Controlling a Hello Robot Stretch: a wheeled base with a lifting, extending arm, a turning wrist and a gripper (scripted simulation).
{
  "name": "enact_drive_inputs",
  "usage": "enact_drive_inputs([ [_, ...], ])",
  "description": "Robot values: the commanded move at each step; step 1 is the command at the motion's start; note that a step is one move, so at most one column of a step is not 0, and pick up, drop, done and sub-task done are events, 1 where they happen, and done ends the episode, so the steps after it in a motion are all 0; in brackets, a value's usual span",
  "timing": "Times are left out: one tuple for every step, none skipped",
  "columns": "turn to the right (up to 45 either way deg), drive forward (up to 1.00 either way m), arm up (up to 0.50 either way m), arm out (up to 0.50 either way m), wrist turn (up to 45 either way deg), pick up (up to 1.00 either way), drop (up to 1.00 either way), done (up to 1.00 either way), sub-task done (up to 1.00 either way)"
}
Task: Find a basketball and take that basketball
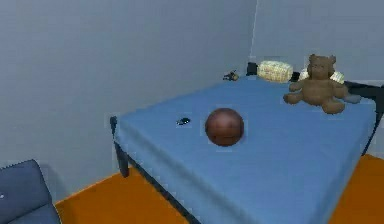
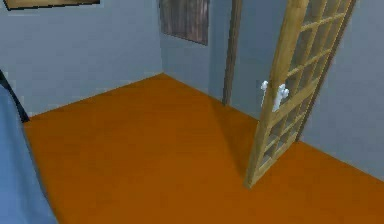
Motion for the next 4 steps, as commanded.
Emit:
enact_drive_inputs([
  [0.0,0.4,0.0,0.0,0.0,0.0,0.0,0.0,0.0],
  [-45.0,0.0,0.0,0.0,0.0,0.0,0.0,0.0,0.0],
  [-27.0,0.0,0.0,0.0,0.0,0.0,0.0,0.0,0.0],
  [0.0,0.0,0.5,0.0,0.0,0.0,0.0,0.0,0.0],
])
